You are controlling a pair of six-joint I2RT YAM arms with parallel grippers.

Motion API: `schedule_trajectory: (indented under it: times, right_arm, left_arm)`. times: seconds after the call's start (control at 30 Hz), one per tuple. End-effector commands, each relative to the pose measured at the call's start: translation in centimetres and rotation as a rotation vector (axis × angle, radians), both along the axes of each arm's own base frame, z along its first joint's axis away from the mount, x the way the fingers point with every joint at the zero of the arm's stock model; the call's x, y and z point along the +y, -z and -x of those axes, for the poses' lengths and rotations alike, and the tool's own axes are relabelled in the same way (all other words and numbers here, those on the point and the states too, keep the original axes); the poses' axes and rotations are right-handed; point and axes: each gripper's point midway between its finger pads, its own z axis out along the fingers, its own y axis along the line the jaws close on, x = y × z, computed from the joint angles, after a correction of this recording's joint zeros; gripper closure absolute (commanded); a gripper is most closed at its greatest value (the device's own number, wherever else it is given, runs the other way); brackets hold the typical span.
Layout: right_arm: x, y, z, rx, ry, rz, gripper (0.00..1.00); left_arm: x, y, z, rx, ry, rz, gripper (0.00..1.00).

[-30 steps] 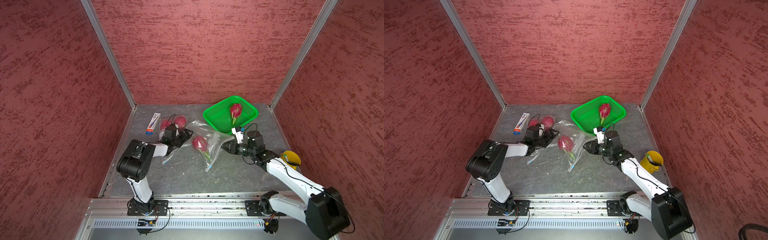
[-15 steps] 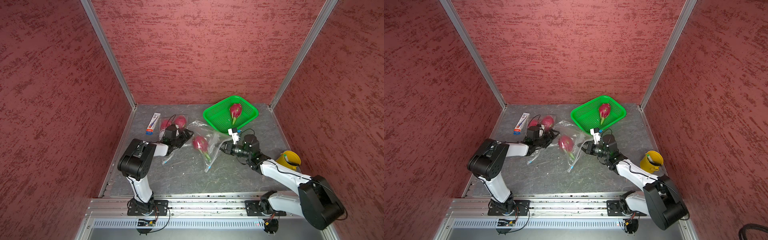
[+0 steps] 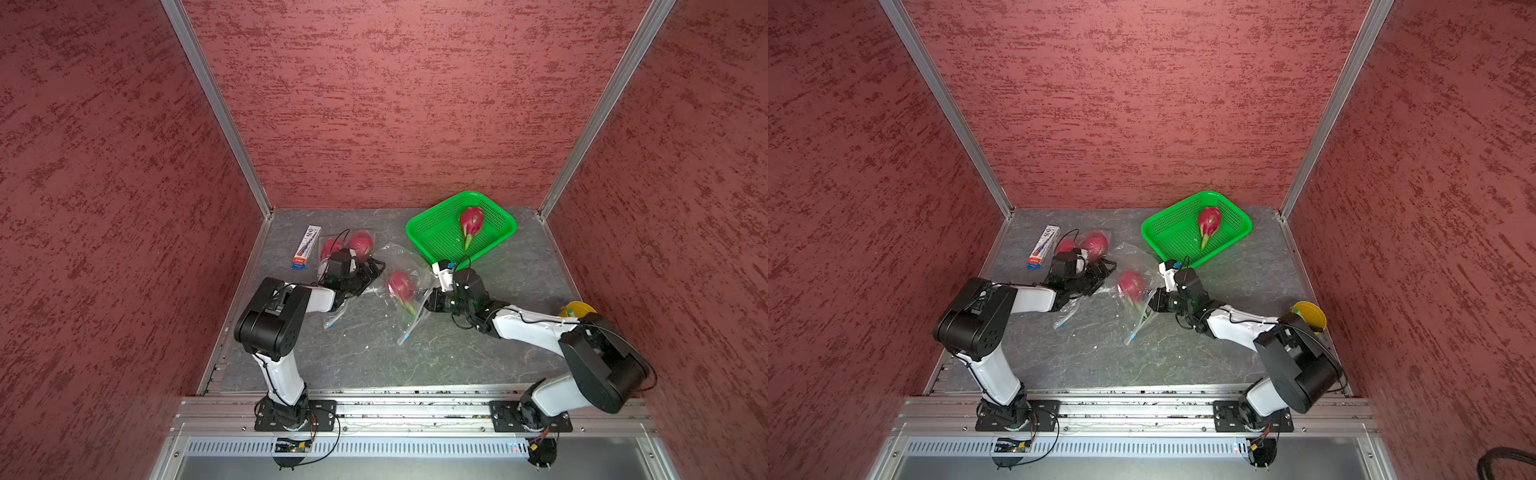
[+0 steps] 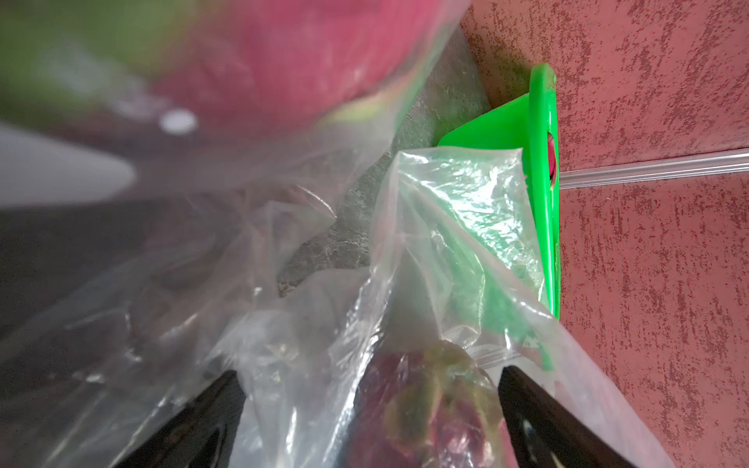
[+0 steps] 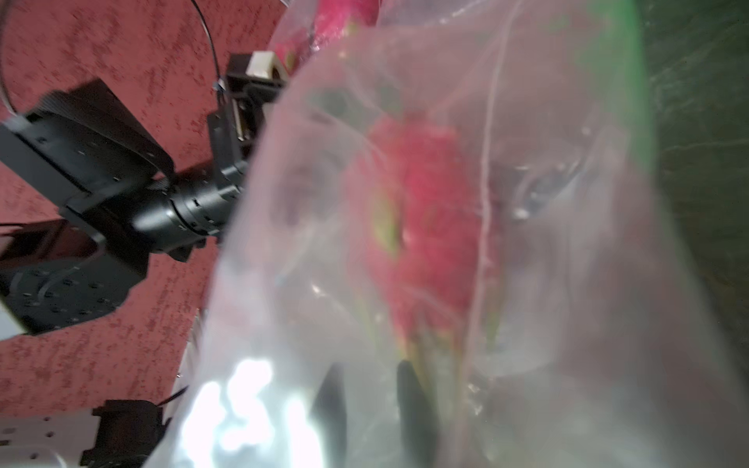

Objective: Open the zip-top bag and take out the dragon fruit
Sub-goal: Pick up the dragon fruit from the zipper food storage bag.

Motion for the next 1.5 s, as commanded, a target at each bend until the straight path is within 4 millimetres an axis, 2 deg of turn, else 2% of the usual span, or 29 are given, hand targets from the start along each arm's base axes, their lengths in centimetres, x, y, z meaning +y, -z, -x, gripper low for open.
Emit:
schedule_trajectory:
  times: [0.0, 0.13, 0.3, 0.47, 0.57, 0.93, 1.17, 1.27, 1.37, 1.47]
  right_arm:
    - [0.3, 1.3, 0.0, -0.023, -0.027, 0.058, 0.75]
    - [0.9, 2.5, 0.1, -0.018, -0.037, 0.092, 0.72]
    - [0.4, 3.7, -0.1, -0.034, -0.02, 0.177, 0.69]
    - [1.4, 3.4, 0.0, -0.081, -0.063, 0.191, 0.59]
    - [1.8, 3.5, -0.8, -0.111, -0.064, 0.223, 0.5]
    - [1.7, 4.7, -4.2, -0.134, 0.051, 0.301, 0.47]
    - [2.1, 6.6, -4.9, -0.091, 0.073, 0.32, 0.41]
    - [2.2, 7.1, -5.1, -0.082, 0.08, 0.321, 0.45]
    - [2.3, 7.2, -5.1, -0.079, 0.078, 0.317, 0.6]
    - [2.2, 6.3, -5.0, -0.099, 0.075, 0.306, 0.75]
  left_arm:
    - [-0.1, -0.6, 0.9, -0.006, 0.03, 0.004, 0.0]
    - [-0.5, 0.1, 1.1, 0.01, 0.046, 0.004, 0.0]
    - [-1.2, 0.9, 0.4, 0.016, 0.049, 0.04, 0.0]
    - [-1.9, 1.8, 0.2, 0.037, 0.066, 0.056, 0.02]
    - [-2.1, 2.2, 0.3, 0.046, 0.078, 0.06, 0.03]
    - [-2.0, 2.1, 0.8, 0.05, 0.078, 0.062, 0.04]
    - [-2.0, 2.0, 1.1, 0.049, 0.081, 0.066, 0.04]
    - [-2.0, 1.8, 1.0, 0.046, 0.08, 0.07, 0.04]
    - [-2.0, 1.4, 1.0, 0.038, 0.083, 0.078, 0.04]
    - [-2.0, 0.4, 0.8, 0.019, 0.086, 0.086, 0.04]
